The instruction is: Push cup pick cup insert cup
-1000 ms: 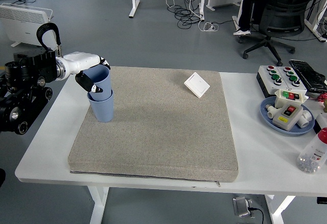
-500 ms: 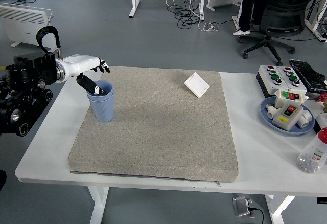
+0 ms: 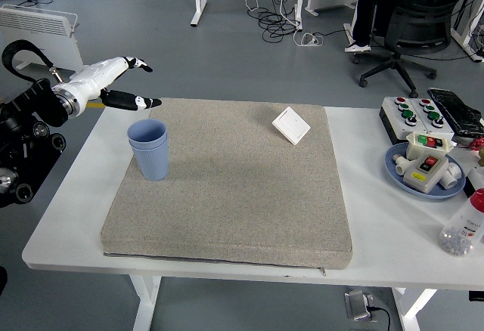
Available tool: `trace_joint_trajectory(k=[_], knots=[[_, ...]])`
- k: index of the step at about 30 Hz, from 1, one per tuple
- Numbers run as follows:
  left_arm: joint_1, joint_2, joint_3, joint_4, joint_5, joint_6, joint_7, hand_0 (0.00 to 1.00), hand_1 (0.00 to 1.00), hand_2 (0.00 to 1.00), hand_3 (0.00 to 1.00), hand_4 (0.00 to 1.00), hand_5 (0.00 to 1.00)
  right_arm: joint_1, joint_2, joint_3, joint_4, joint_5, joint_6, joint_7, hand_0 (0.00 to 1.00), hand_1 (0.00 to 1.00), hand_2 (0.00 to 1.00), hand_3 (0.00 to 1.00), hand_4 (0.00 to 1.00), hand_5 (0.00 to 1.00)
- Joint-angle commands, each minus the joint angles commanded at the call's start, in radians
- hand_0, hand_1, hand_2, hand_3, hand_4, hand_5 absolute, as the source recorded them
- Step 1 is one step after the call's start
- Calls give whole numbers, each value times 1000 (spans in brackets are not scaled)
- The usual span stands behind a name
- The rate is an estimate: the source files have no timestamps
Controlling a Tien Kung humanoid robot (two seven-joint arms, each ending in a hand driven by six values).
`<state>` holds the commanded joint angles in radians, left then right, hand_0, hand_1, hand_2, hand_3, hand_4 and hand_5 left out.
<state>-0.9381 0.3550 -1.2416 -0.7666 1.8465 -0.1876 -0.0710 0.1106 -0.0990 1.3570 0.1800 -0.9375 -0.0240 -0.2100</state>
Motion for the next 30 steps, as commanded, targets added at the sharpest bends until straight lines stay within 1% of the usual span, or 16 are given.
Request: trace_joint_trajectory(k=[2,5,6,7,9,10,13,14,17,18,19,23,27,28,29,30], knots=[[49,1,-58,-47,-85,19,52,793,823,867,706,606,848,0,0,1,0,0,1,0,769,682,706,574,126,490],[131,8,-142,-122,-214,17,152,793,823,867,706,606,848,2,0,2,0,0,2,0,769,682,706,574,126,490],[148,9,-158,-135,-254,16,180,812,845,906,737,532,998,2,0,2,0,0,2,0,769,681,706,574,126,489],[179,12,-184,-161,-292,24,206,812,845,906,737,532,998,2,0,6,0,-2,2,0,769,681,706,574,126,489],[244,10,-238,-212,-383,41,232,812,845,906,737,532,998,2,0,10,0,-4,3,1,769,681,706,574,126,489],[259,10,-249,-223,-423,44,234,812,845,906,737,532,998,2,0,11,0,-4,3,1,769,681,706,574,126,489],[332,-5,-308,-281,-546,64,210,826,865,921,763,535,998,4,0,6,0,-8,4,2,769,681,706,574,125,487],[356,-16,-329,-300,-591,74,187,826,865,921,763,535,998,4,0,7,0,-9,5,3,769,681,706,574,125,487],[400,-43,-370,-335,-717,84,142,826,865,921,763,535,998,3,2,12,0,-11,5,3,769,681,706,574,125,487],[417,-56,-382,-347,-756,87,120,863,900,957,803,542,998,3,3,13,0,-12,5,4,769,679,706,574,125,489],[423,-60,-386,-352,-795,89,109,863,900,957,803,542,998,2,3,14,0,-12,5,4,769,679,706,574,125,489],[470,-97,-388,-367,-964,72,49,863,900,957,803,542,998,0,4,21,0,-18,6,5,769,679,706,574,125,489],[512,-144,-402,-365,-1133,65,-15,864,899,955,806,545,998,-3,4,23,0,-20,5,6,766,679,705,574,124,489],[524,-161,-408,-360,-1178,64,-27,864,899,955,806,545,998,-3,4,23,0,-21,5,6,766,679,705,574,124,489],[527,-165,-409,-359,-1200,63,-30,864,899,955,806,545,998,-4,4,22,0,-22,5,6,766,679,705,574,124,489],[538,-180,-417,-354,-1193,59,-26,876,905,962,805,545,998,-5,4,22,0,-25,5,5,767,678,705,573,123,490]])
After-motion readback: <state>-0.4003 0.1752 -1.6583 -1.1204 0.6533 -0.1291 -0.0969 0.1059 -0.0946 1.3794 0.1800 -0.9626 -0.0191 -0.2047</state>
